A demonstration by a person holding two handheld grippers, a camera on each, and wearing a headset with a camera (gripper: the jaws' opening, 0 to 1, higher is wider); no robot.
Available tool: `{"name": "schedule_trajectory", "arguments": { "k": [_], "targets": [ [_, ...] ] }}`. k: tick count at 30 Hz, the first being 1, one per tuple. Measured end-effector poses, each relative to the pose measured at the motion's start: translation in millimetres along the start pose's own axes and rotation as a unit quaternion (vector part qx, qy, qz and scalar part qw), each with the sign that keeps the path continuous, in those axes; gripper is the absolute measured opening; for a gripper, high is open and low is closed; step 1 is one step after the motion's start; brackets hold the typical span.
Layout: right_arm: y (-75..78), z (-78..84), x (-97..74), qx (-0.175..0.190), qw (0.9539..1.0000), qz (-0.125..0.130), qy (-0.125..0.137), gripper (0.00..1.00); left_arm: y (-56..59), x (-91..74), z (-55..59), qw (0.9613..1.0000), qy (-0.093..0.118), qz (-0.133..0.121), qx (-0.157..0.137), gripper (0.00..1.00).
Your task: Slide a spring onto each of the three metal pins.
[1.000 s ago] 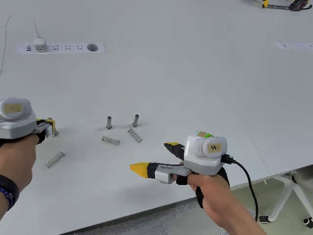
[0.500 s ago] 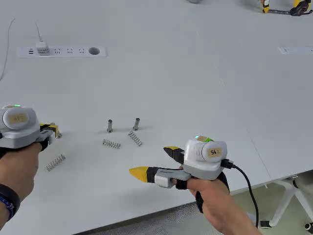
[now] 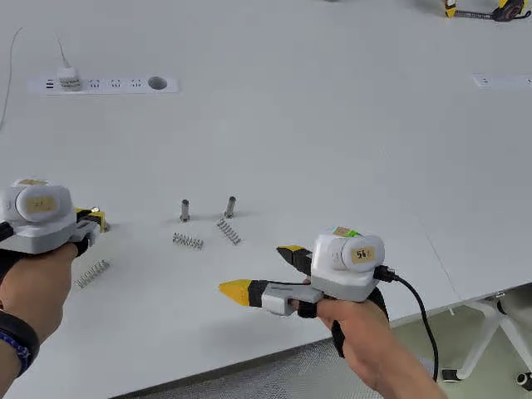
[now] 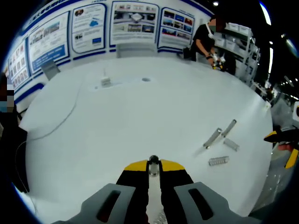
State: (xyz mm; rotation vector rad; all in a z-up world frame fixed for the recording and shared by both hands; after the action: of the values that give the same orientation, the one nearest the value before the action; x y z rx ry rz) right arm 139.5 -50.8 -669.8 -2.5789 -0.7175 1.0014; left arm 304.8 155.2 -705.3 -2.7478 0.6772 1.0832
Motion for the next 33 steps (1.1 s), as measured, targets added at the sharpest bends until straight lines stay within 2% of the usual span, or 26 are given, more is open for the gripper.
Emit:
{"name": "schedule_trajectory", "arguments": {
  "k": [3, 21, 33],
  "targets": [
    [0.4, 1.7, -0.5, 0.001, 1.0, 0.001, -0.001, 0.83, 4.7, -0.8, -0.2, 1.0, 0.001, 0.004, 0.008, 0.07],
    [0.2, 3.9, -0.3, 0.004, 1.0, -0.001, -0.001, 0.83, 15.5, -5.1, 3.3, 0.9995, 0.005, 0.009, 0.03, 0.07],
    [-0.6, 4.6, 0.5, 0.004, 1.0, -0.002, -0.002, 0.83, 18.1, -5.0, 3.1, 0.9989, 0.007, 0.009, 0.045, 0.07]
  ]
}}
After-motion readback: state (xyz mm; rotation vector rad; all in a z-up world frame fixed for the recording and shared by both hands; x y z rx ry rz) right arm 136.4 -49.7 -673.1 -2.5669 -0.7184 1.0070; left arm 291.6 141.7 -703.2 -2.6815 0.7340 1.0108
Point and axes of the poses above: the centre of the closed fingertips' face, and the gripper's own axes: x roughly forward along the fingers, y roughly to its right, z roughly out of its underside, the point moved 2 cm from there along -x, roughly backward along the fingers, and after that the axes turned 4 degrees about -z, right-handed, at the moved point
